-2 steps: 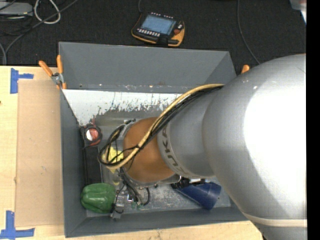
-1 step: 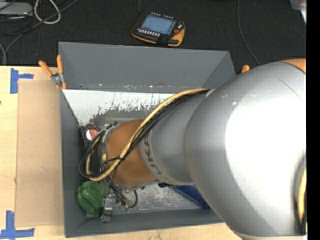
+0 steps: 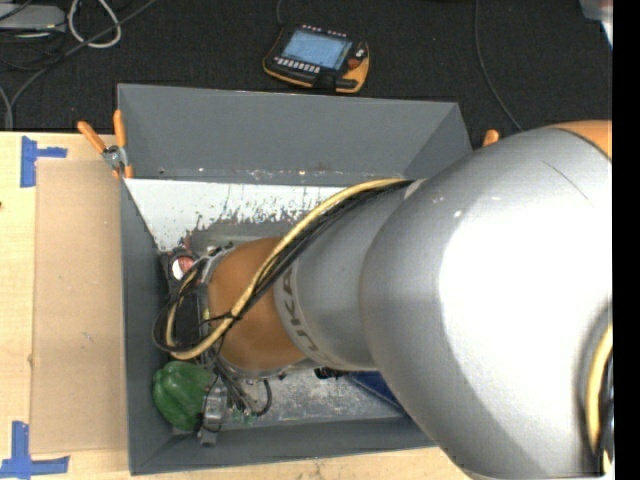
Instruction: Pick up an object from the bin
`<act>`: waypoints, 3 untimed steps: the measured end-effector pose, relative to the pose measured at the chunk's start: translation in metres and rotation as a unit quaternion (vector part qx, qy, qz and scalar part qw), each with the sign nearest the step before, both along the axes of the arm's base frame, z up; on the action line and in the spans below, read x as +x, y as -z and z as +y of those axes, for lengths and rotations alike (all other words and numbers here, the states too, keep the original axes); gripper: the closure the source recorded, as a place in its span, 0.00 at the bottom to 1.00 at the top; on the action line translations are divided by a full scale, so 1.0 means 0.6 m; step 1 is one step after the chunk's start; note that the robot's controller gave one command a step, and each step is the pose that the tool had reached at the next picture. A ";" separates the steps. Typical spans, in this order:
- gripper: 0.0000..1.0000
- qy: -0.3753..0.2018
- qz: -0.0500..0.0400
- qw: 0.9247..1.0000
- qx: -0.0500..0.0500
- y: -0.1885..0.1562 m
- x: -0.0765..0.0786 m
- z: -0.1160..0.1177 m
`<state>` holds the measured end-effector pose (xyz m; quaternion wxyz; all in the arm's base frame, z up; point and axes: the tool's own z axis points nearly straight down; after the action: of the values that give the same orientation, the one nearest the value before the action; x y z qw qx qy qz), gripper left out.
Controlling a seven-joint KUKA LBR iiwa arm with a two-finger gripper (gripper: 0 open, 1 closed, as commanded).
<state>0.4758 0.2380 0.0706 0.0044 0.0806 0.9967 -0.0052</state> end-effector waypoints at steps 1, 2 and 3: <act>1.00 -0.021 0.002 1.000 -0.001 0.002 -0.005 -0.010; 1.00 -0.021 0.002 1.000 -0.001 0.002 -0.005 -0.010; 1.00 -0.020 0.002 1.000 -0.001 -0.010 -0.005 -0.011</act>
Offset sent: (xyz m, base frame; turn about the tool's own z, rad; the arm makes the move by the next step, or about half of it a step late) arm 0.0000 0.0000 0.0000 0.0000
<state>0.4729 0.2316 0.0765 0.0024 0.0612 0.9981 -0.0063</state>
